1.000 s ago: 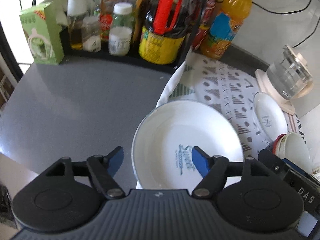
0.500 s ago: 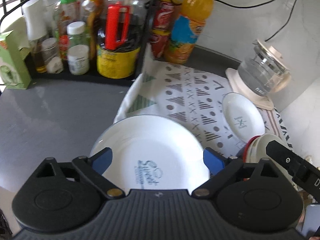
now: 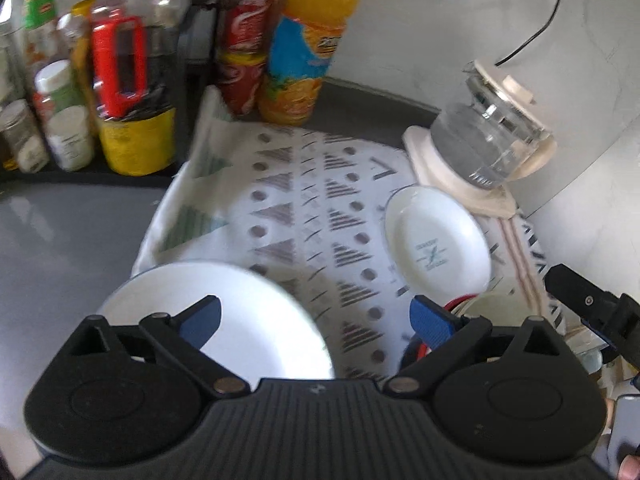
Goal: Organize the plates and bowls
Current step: 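Move both grippers toward the white plate printed 'BAKERY' by the kettle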
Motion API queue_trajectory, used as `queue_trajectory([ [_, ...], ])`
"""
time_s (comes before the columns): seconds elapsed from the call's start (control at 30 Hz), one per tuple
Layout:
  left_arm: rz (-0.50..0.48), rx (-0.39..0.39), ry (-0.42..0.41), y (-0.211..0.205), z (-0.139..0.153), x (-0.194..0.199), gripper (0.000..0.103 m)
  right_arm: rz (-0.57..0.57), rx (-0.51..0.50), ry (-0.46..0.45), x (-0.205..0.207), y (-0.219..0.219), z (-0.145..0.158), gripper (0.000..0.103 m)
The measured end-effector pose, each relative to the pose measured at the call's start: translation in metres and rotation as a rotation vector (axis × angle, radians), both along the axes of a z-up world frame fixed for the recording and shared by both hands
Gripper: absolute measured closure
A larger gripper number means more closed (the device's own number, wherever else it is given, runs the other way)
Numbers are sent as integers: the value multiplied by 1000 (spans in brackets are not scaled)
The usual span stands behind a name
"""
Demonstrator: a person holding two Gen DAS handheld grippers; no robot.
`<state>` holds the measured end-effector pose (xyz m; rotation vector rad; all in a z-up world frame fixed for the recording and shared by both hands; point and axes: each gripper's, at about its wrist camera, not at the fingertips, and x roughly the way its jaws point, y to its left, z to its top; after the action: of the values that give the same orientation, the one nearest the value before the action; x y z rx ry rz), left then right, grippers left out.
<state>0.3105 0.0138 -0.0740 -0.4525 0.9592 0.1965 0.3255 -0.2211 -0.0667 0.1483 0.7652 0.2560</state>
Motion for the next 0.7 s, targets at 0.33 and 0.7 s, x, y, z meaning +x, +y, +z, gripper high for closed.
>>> queue_trajectory([
  [0.33, -8, -47, 36, -26, -20, 50, 4, 0, -20, 123, 53, -29, -29, 7],
  [0.7, 53, -165, 58, -30, -53, 87, 7, 25, -5, 267, 107, -57, -66, 23],
])
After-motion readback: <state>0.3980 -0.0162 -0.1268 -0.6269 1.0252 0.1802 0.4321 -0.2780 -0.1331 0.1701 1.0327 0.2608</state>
